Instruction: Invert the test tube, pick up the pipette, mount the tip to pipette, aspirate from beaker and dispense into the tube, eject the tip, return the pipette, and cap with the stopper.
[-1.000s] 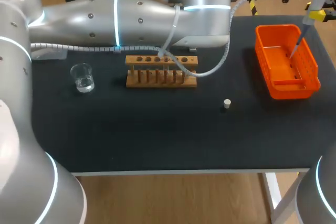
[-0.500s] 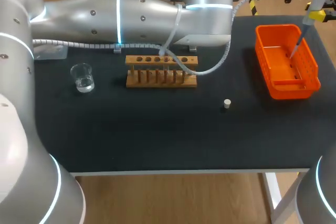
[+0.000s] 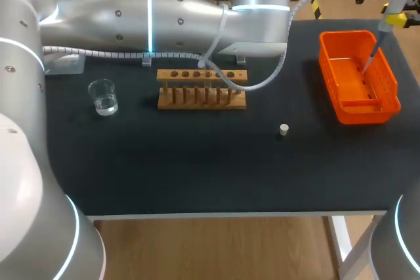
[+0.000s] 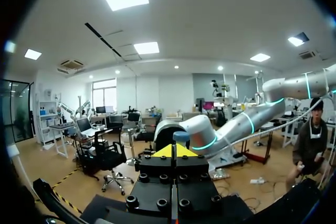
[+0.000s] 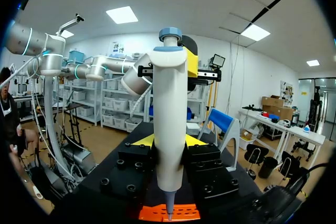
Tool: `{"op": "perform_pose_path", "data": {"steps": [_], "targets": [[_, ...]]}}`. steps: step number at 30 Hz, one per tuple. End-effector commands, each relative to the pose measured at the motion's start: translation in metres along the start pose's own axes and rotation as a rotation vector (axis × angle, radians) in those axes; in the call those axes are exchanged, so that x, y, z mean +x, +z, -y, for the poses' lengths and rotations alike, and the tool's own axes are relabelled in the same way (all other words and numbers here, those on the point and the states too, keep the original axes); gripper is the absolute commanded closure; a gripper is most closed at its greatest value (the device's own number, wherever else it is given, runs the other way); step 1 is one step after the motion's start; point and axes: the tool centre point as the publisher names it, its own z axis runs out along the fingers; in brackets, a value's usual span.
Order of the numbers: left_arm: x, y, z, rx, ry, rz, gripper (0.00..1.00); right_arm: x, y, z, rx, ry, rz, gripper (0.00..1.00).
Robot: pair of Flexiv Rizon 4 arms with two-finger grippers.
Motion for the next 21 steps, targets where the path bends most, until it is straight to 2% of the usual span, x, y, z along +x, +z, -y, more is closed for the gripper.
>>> {"op": "perform_pose_path", "data": {"steps": [1,21], "targets": [[-0.0017,0.0025,-0.0026,-0.010,-0.004,-0.008,1.00,0.0002,-0.0004,-0.0024,0.003,0.000,-0.001,1.00],[0.0009,0.0002,-0.0109,-0.028,-0.017,-0.022,1.00,0.0002,-0.0004,-0.0024,0.003,0.000,-0.001,1.00]]}}
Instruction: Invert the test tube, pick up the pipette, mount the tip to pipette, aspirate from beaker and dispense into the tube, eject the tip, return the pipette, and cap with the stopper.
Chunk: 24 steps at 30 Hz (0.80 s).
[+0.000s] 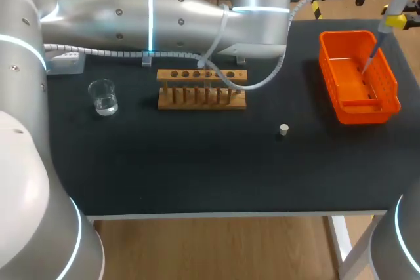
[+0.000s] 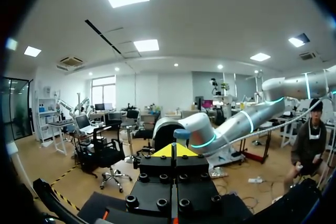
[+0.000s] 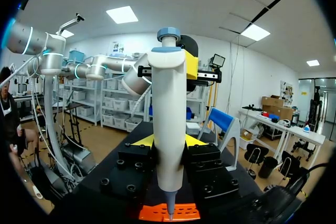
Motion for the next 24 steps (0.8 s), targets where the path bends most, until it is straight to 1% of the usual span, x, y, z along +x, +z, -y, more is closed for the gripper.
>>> {"op": "perform_pose_path", "data": {"steps": [1,10,24], "targets": [[-0.0012,-0.0008,-0.0043,-0.008,0.000,-0.013,1.00,-0.0009,-0.0002,-0.0052,0.003,0.000,-0.001,1.00],[0.0001,-0.0020,-0.0076,-0.010,0.009,-0.030,1.00,-0.0009,-0.0002,-0.0052,0.003,0.000,-0.001,1.00],[-0.0019,-0.0011,-0.0132,-0.012,-0.002,-0.045,1.00,-0.0009,-0.0002,-0.0052,0.003,0.000,-0.001,1.00]]}}
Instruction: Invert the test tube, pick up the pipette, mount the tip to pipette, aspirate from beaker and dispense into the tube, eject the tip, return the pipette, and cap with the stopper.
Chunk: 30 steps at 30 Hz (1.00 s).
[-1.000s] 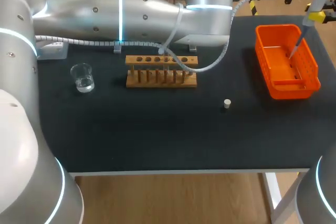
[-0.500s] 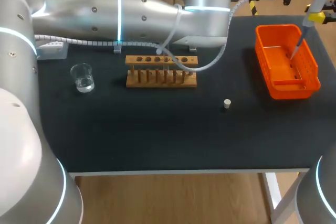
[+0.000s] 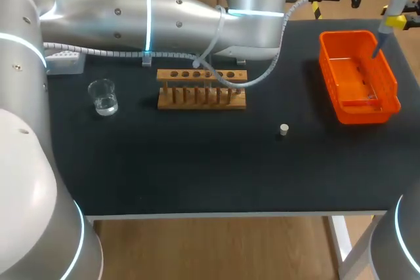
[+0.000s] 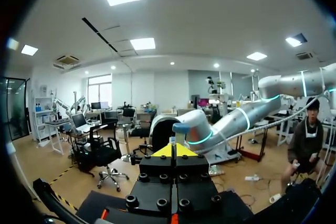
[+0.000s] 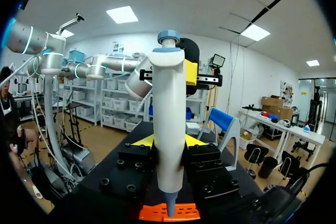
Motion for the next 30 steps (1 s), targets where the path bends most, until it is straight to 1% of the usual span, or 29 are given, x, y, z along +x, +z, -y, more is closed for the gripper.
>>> {"op": "perform_pose_path", "data": {"steps": [1,7,9,15,21,22,23,26,27,29,30], "targets": [[-0.003,0.002,-0.005,-0.001,-0.001,-0.009,1.00,-0.001,0.000,-0.006,0.003,0.001,-0.002,1.00],[-0.002,-0.001,-0.001,0.020,0.011,-0.002,1.00,-0.001,0.000,-0.006,0.003,0.001,-0.002,1.00],[-0.001,-0.002,0.005,0.038,0.025,0.005,1.00,-0.001,0.000,-0.006,0.003,0.001,-0.002,1.00],[0.004,-0.007,0.028,0.052,0.083,0.027,1.00,-0.001,0.000,-0.006,0.003,0.001,-0.002,1.00],[0.008,-0.010,0.041,0.057,0.104,0.035,1.00,-0.001,0.000,-0.006,0.003,0.001,-0.002,1.00],[0.009,-0.011,0.043,0.060,0.094,0.028,0.58,-0.001,0.000,-0.006,0.003,0.001,-0.002,1.00],[0.008,-0.013,0.043,0.056,0.081,0.025,0.00,-0.001,0.000,-0.006,0.003,0.001,-0.002,1.00],[0.005,-0.025,0.043,0.051,0.035,-0.006,0.00,-0.001,0.000,-0.006,0.003,0.001,-0.002,1.00],[0.004,-0.031,0.043,0.045,0.024,0.000,0.00,-0.001,0.000,-0.006,0.003,0.001,-0.002,1.00],[0.005,-0.042,0.042,0.036,-0.012,-0.034,0.00,-0.001,0.000,-0.006,0.003,0.001,-0.002,1.00],[0.008,-0.050,0.042,0.028,-0.005,-0.009,0.00,-0.001,0.000,-0.006,0.003,0.001,-0.002,1.00]]}}
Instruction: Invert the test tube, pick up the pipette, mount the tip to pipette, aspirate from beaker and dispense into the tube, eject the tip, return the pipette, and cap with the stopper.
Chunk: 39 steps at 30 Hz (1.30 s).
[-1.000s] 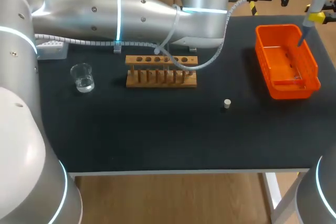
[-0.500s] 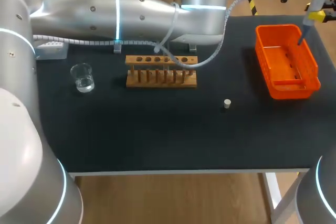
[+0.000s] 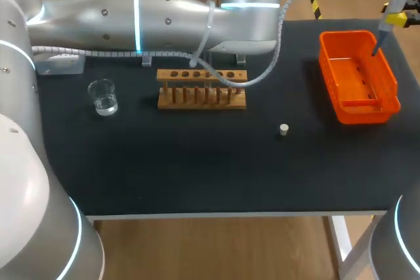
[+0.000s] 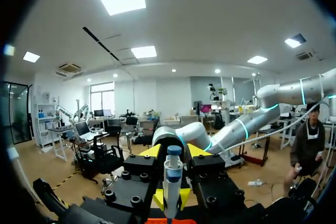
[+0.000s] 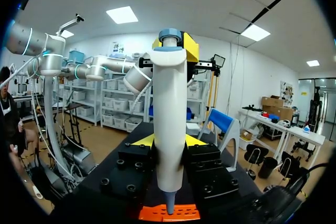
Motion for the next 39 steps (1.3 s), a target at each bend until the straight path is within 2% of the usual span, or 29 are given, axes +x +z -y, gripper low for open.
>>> {"op": "perform_pose_path", "data": {"steps": [1,6,8,9,13,15,17,21,30,39], "targets": [[0.004,-0.038,0.004,-0.030,-0.014,-0.033,0.00,0.000,0.000,-0.001,0.003,0.001,-0.001,1.00],[0.022,-0.082,-0.001,-0.042,-0.034,-0.041,0.00,0.000,0.000,-0.001,0.003,0.001,-0.001,1.00],[0.032,-0.099,-0.002,-0.030,-0.018,-0.052,0.00,0.000,0.000,-0.001,0.003,0.001,-0.001,1.00],[0.037,-0.107,-0.002,-0.060,-0.017,-0.023,0.00,0.000,0.000,-0.001,0.003,0.001,-0.001,1.00],[0.056,-0.139,-0.003,-0.065,0.008,-0.006,0.00,0.000,0.000,-0.001,0.003,0.001,-0.001,1.00],[0.064,-0.152,-0.005,-0.072,0.019,-0.020,0.00,0.000,0.000,-0.001,0.003,0.001,-0.001,1.00],[0.071,-0.165,-0.009,-0.074,0.021,-0.035,0.00,0.000,0.000,-0.001,0.003,0.001,-0.001,1.00],[0.083,-0.192,-0.022,-0.067,0.003,-0.012,0.00,0.000,0.000,-0.001,0.003,0.001,-0.001,1.00],[0.093,-0.243,-0.050,-0.008,0.004,0.000,0.00,0.000,0.000,-0.001,0.003,0.001,-0.001,1.00],[0.103,-0.287,-0.071,-0.004,-0.039,0.032,0.00,0.000,0.000,-0.001,0.003,0.001,-0.001,1.00]]}}
